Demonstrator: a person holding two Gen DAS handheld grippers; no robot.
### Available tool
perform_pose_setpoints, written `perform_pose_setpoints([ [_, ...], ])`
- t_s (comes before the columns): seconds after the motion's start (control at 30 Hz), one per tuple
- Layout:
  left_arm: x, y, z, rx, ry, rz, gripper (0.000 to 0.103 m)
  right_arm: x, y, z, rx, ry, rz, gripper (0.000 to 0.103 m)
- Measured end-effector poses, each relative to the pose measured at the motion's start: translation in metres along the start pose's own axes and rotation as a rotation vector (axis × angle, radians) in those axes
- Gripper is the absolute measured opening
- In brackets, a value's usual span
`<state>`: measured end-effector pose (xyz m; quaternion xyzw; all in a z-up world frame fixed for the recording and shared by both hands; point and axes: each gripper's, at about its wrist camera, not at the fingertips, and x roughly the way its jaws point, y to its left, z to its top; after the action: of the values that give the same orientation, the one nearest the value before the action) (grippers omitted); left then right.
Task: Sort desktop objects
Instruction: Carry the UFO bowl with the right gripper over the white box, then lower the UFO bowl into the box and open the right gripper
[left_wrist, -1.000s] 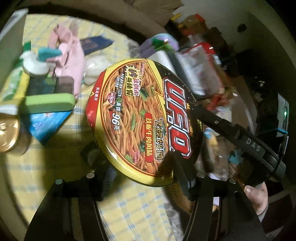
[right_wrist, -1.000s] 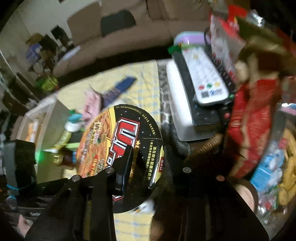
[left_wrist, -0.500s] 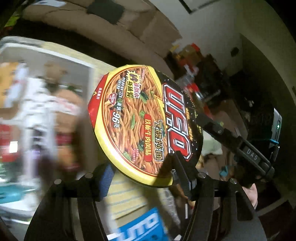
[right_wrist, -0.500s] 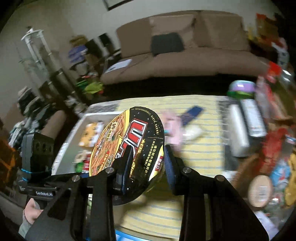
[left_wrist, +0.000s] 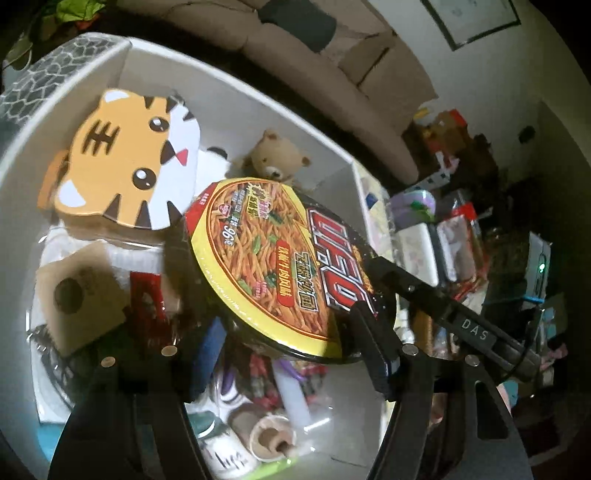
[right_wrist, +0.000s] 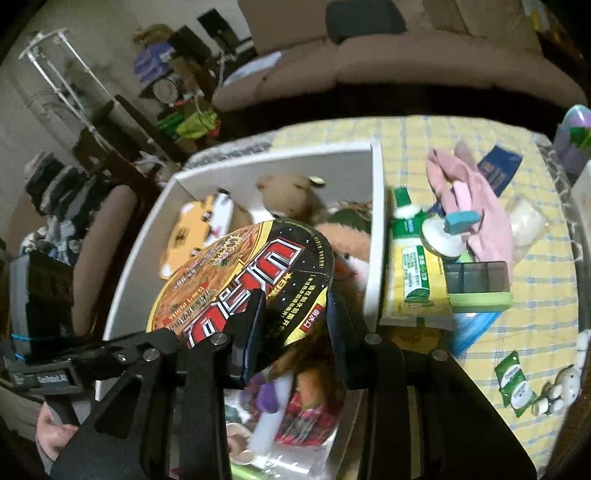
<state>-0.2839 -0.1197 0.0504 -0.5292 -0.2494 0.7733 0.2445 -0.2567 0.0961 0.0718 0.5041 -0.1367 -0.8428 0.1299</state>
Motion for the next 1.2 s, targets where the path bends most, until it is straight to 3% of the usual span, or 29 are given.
perform_pose_setpoints([
  [0.17,0.019,0.001,-0.002,0.032,0.021,0.048,0.069,0.014,-0.007,-0.003,-0.025,0.016,-0.049,0.032],
  [0.4,0.026,0.004,-0.006,0.056,0.068,0.143,0.069,0.021,0.016,-0.008,-0.140,0.061,-0.141,0.032],
  [0.63,0.011,0.001,-0.007,0.025,0.074,0.140,0.069,0.021,0.020,-0.011,-0.136,0.146,-0.133,0.034],
  [0.9,-0.026,-0.016,-0.016,0.045,0.014,0.126,0.075,-0.018,0.024,-0.008,-0.140,0.088,-0.150,0.039],
  [1.2,-0.059,-0.038,-0.055,0.153,0.001,0.268,0.084,-0.031,0.064,-0.046,-0.271,0.121,-0.210,0.041],
])
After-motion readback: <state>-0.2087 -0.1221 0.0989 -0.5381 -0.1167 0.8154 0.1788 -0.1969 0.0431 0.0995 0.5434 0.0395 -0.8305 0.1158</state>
